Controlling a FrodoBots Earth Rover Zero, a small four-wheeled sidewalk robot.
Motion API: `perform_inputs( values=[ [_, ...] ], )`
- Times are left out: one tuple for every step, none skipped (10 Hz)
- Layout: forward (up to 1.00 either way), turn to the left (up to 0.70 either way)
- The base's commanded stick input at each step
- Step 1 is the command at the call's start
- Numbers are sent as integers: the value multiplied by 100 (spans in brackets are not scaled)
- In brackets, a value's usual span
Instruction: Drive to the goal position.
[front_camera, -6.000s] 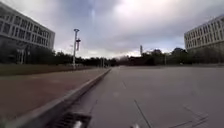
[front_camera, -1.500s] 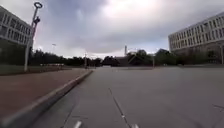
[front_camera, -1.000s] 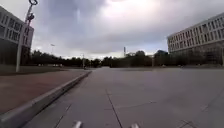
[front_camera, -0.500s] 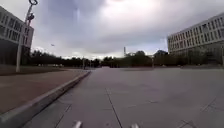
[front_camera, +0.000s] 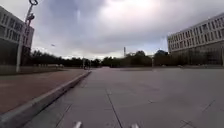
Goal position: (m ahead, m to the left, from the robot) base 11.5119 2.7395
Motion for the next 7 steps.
perform_inputs(
  values=[
    [100, 0],
    [100, 0],
    [100, 0],
    [100, 0],
    [100, 0],
    [100, 0],
    [100, 0]
  ],
)
